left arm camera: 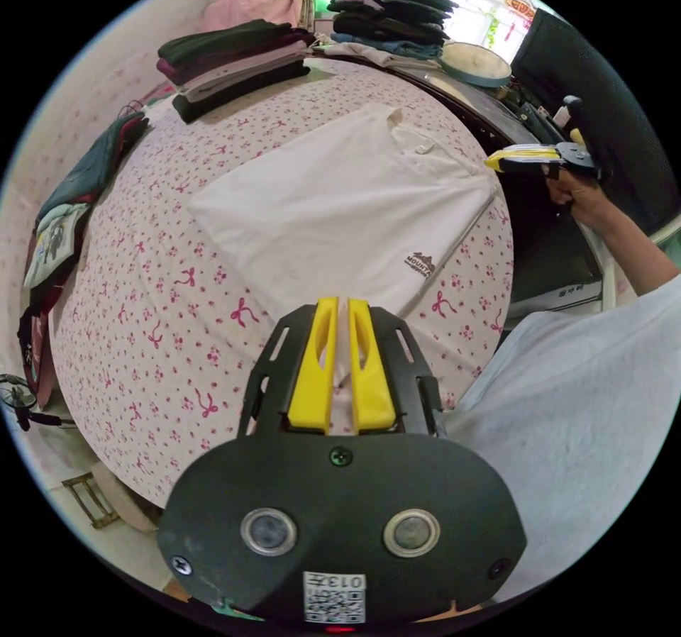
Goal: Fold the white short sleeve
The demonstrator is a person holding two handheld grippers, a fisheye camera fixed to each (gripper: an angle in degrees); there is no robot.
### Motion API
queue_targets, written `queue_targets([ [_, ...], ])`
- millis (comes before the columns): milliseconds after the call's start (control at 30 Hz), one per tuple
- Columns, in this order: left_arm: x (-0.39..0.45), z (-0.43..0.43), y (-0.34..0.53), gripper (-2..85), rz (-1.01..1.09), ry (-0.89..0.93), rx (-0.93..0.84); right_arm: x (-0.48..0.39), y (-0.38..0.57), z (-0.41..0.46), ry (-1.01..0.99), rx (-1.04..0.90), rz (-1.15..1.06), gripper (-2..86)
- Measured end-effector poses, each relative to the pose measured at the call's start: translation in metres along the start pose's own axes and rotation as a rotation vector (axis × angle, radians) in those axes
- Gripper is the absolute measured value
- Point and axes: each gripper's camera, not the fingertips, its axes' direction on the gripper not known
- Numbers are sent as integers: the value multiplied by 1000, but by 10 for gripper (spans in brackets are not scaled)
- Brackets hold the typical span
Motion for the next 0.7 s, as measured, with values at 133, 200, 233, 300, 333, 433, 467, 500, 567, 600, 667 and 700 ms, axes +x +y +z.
queue_targets([
  [133,-7,9,-4,10,2,-24,-46,-17,-12,-5,-69,61,-31,0],
  [200,-9,12,-4,7,4,-18,-51,-29,-18,12,11,14,-43,0],
  [233,-12,13,-3,6,-6,-6,-53,-30,-19,19,25,-28,-46,0],
  [300,-17,11,1,3,-23,14,-62,-26,-16,20,36,-60,-44,0],
  [333,-20,8,5,1,-38,6,-60,-23,-17,18,30,-77,-37,0],
  [433,-31,-7,11,-1,-64,-18,26,-17,-20,0,107,32,-16,2],
  [467,-36,-11,8,-1,-65,-44,51,-19,-26,-6,139,82,-31,2],
  [500,-39,-12,4,-1,-64,-58,57,-23,-37,-9,155,129,-57,3],
  [567,-51,-11,-14,-1,-68,-91,63,-33,-56,-7,170,189,-110,5],
  [600,-54,-10,-19,-1,-63,-98,69,-39,-71,-2,172,207,-141,6],
  [667,-60,-1,-35,-1,-35,-158,55,-46,-94,11,174,195,-176,7],
  [700,-61,3,-38,-1,-25,-166,41,-48,-108,23,170,175,-189,6],
])
